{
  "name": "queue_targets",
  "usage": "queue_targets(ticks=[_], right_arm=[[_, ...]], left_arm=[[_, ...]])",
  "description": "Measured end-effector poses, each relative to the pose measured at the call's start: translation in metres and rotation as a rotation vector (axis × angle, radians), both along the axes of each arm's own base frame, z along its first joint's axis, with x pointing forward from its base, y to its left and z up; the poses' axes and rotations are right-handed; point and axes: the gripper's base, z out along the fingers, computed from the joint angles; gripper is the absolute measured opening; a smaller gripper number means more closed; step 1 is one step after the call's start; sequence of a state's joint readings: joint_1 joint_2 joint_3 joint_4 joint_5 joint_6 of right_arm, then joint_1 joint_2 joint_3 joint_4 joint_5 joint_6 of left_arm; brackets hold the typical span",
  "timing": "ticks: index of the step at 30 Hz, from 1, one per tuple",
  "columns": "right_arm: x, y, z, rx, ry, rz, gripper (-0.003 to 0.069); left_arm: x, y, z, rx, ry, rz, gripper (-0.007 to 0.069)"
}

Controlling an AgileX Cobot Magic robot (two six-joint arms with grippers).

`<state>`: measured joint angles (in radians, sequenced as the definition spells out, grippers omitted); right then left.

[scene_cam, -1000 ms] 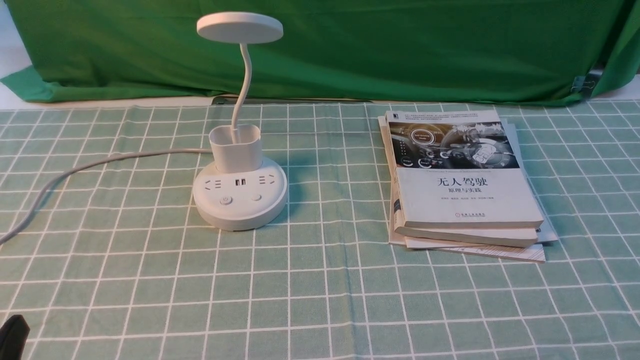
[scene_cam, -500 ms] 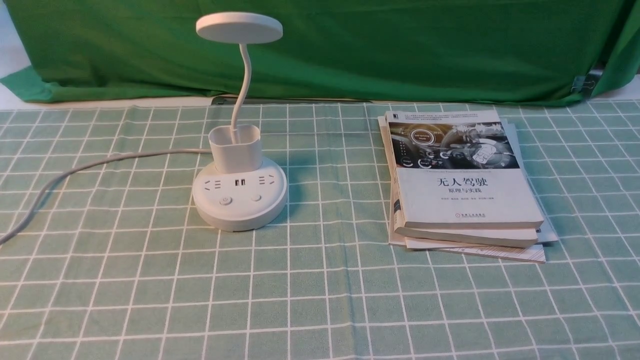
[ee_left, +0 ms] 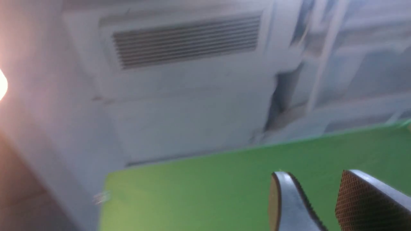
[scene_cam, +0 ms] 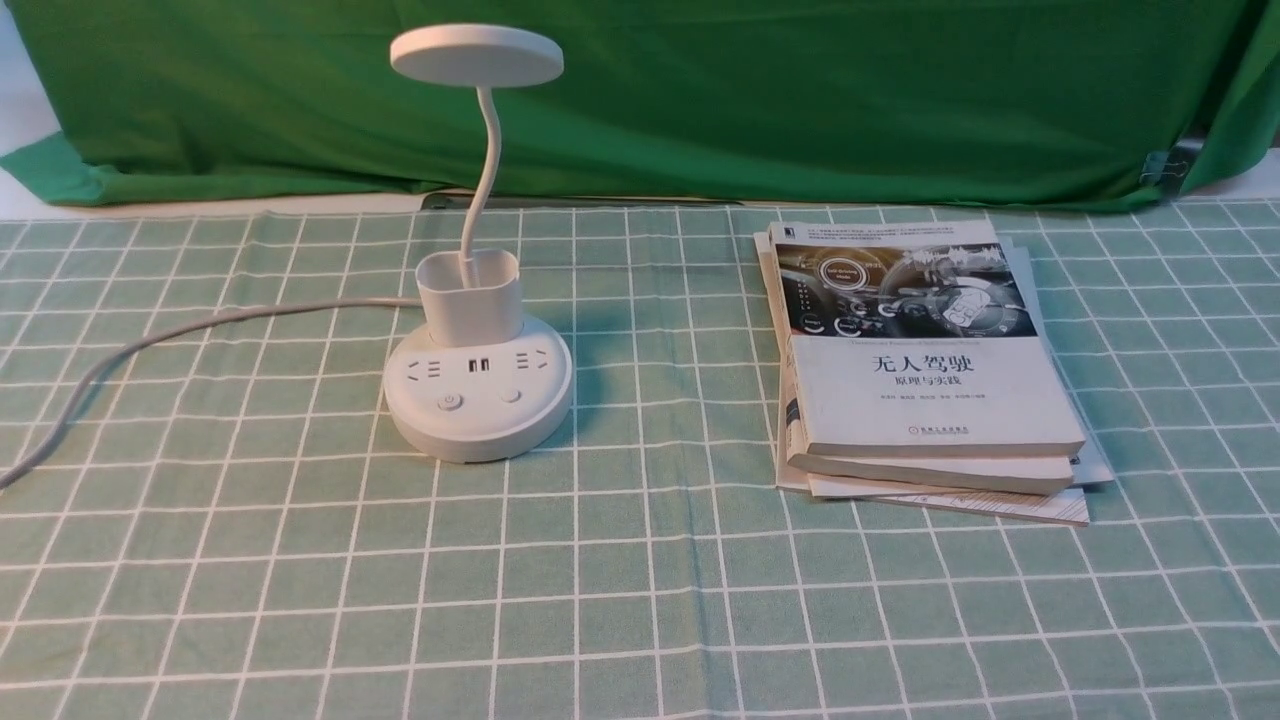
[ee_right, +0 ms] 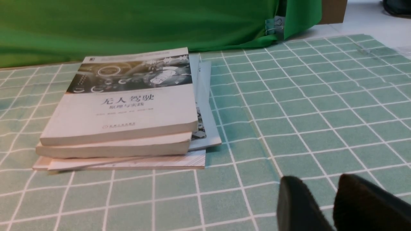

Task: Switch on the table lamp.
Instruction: 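Press the power button on the lamp base to turn the lamp on with the left gripper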

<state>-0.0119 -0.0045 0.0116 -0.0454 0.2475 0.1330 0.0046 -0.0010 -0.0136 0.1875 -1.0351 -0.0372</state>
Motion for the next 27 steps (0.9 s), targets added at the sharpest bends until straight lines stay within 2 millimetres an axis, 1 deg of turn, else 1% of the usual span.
queue_targets(ticks=[1, 2, 4, 5, 6, 7, 8, 11, 13, 14, 16, 17, 18, 19, 20, 21, 22, 27], right_arm=[[0.000, 0.000, 0.000, 0.000, 0.000, 0.000, 0.0241], [0.000, 0.000, 0.000, 0.000, 0.000, 0.000, 0.0241], [0.000, 0.000, 0.000, 0.000, 0.000, 0.000, 0.0241], [0.000, 0.000, 0.000, 0.000, 0.000, 0.000, 0.0241], [0.000, 0.000, 0.000, 0.000, 0.000, 0.000, 0.0241], [0.000, 0.000, 0.000, 0.000, 0.000, 0.000, 0.0241], [0.000, 0.000, 0.000, 0.000, 0.000, 0.000, 0.0241], [0.000, 0.000, 0.000, 0.000, 0.000, 0.000, 0.0241], [0.000, 0.000, 0.000, 0.000, 0.000, 0.000, 0.0241], [0.000, 0.000, 0.000, 0.000, 0.000, 0.000, 0.0241], [0.000, 0.000, 0.000, 0.000, 0.000, 0.000, 0.0241], [0.000, 0.000, 0.000, 0.000, 0.000, 0.000, 0.0241], [0.000, 0.000, 0.000, 0.000, 0.000, 0.000, 0.0241], [0.000, 0.000, 0.000, 0.000, -0.001, 0.000, 0.0241], [0.000, 0.000, 0.000, 0.000, -0.001, 0.000, 0.0241], [0.000, 0.000, 0.000, 0.000, -0.001, 0.000, 0.0241], [0.000, 0.000, 0.000, 0.000, 0.000, 0.000, 0.0241], [0.000, 0.000, 0.000, 0.000, 0.000, 0.000, 0.0241]], left_arm=[[-0.002, -0.001, 0.006, -0.005, -0.008, -0.037, 0.0237], [-0.007, -0.002, 0.018, -0.030, -0.016, -0.109, 0.0224], [-0.012, -0.002, 0.035, -0.058, -0.002, -0.170, 0.0206], [-0.012, -0.002, 0.040, -0.071, 0.023, -0.194, 0.0195], [-0.016, -0.002, 0.052, -0.079, 0.057, -0.216, 0.0176], [-0.016, -0.002, 0.057, -0.082, 0.085, -0.220, 0.0166], [-0.016, -0.002, 0.064, -0.089, 0.151, -0.217, 0.0139], [-0.010, 0.002, 0.071, -0.160, 0.338, -0.188, 0.0083], [0.001, 0.008, 0.068, -0.249, 0.503, -0.156, 0.0036], [0.005, 0.010, 0.068, -0.268, 0.538, -0.153, 0.0024], [0.019, 0.014, 0.060, -0.353, 0.694, -0.134, 0.0003], [0.031, 0.016, 0.053, -0.416, 0.806, -0.131, -0.0002], [0.034, 0.016, 0.052, -0.432, 0.831, -0.136, -0.0003], [0.049, 0.017, 0.043, -0.493, 0.960, -0.131, -0.0003], [0.059, 0.018, 0.037, -0.525, 1.048, -0.124, -0.0003], [0.061, 0.018, 0.036, -0.530, 1.064, -0.122, -0.0003], [0.075, 0.017, 0.028, -0.556, 1.180, -0.102, -0.0003], [0.122, 0.016, 0.007, -0.605, 1.512, -0.038, -0.0002]])
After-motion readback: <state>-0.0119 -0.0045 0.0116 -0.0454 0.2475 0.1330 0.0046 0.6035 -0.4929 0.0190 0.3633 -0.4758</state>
